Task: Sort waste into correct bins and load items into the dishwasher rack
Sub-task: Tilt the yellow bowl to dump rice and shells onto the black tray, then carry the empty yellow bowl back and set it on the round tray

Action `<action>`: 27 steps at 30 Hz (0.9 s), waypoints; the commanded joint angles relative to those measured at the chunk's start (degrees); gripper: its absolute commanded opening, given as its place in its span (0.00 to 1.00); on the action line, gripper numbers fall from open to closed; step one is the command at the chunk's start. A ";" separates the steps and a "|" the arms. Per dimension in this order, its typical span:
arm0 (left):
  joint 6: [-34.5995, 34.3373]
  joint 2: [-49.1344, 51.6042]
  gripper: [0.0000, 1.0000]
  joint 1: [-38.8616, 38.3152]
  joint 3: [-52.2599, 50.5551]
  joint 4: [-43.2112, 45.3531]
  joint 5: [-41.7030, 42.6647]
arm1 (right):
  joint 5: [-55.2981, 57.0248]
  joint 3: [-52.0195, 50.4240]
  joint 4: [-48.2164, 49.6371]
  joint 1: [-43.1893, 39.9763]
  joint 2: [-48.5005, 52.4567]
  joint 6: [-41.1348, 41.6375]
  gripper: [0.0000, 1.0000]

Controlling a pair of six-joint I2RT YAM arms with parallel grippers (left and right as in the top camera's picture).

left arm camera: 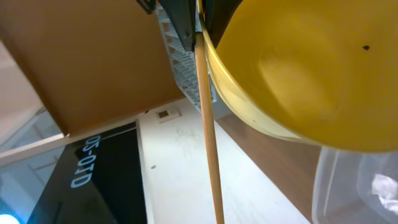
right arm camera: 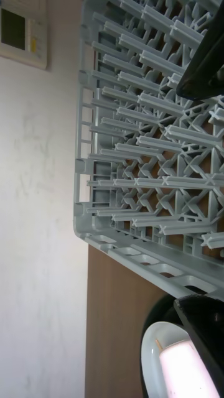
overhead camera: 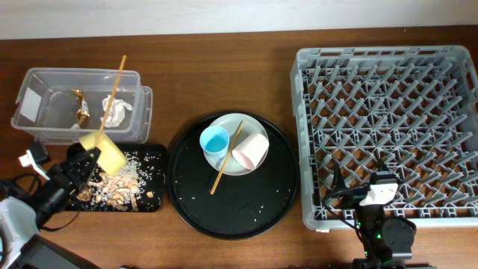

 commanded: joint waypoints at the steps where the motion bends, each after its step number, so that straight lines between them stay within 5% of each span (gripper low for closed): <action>1: -3.48 0.39 0.00 0.13 0.15 -5.66 2.10 | -0.11 -0.39 -0.09 0.35 -0.33 -0.22 0.98; 7: -5.55 -5.57 0.01 -5.90 2.12 -8.02 -17.20 | -0.11 -0.39 -0.09 0.35 -0.33 -0.20 0.98; 12: -29.59 -21.51 0.00 -26.91 3.50 -3.08 -51.06 | -0.11 -0.39 -0.09 0.35 -0.33 -0.22 0.99; 14: -32.81 -24.65 0.00 -30.32 3.50 -2.05 -64.76 | -0.11 -0.39 -0.09 0.35 -0.33 -0.22 0.98; 18: -30.21 -22.95 0.00 -34.01 1.22 2.43 -56.26 | -0.11 -0.39 -0.09 0.35 -0.33 -0.20 0.98; 21: -32.50 -23.41 0.00 -34.38 1.25 11.19 -40.92 | -0.11 -0.39 -0.09 0.35 -0.33 -0.20 0.98; 27: -39.30 -22.71 0.00 -46.88 1.11 14.62 -54.29 | -0.11 -0.39 -0.09 0.35 -0.33 -0.20 0.98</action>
